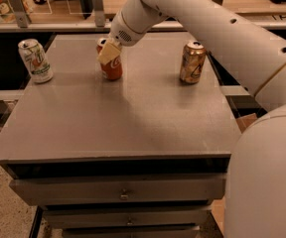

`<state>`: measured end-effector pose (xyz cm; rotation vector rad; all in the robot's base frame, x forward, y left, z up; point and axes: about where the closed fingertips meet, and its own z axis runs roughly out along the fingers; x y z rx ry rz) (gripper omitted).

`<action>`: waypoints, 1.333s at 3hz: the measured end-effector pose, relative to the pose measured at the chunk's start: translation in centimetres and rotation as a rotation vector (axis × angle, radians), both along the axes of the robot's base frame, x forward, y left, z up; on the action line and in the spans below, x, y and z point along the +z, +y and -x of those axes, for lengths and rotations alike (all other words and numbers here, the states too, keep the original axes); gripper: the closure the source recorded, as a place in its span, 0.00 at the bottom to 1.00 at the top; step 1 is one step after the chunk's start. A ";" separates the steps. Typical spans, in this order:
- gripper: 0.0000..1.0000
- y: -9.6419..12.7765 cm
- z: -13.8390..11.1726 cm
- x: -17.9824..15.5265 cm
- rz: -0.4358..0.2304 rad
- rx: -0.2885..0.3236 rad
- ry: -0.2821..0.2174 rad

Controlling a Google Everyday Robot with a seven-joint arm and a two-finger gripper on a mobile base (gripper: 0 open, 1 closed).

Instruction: Move coke can near orange can

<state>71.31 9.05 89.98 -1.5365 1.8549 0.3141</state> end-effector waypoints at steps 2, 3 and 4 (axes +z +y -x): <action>0.61 -4.1 -1.7 3.2 0.029 -0.039 -0.047; 0.56 -6.5 -2.9 3.6 -0.001 -0.055 -0.046; 0.54 -8.7 -3.7 3.4 -0.020 -0.075 -0.039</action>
Offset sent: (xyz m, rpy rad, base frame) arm 0.0300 -0.0747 0.0587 -0.0360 -0.0778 -0.0738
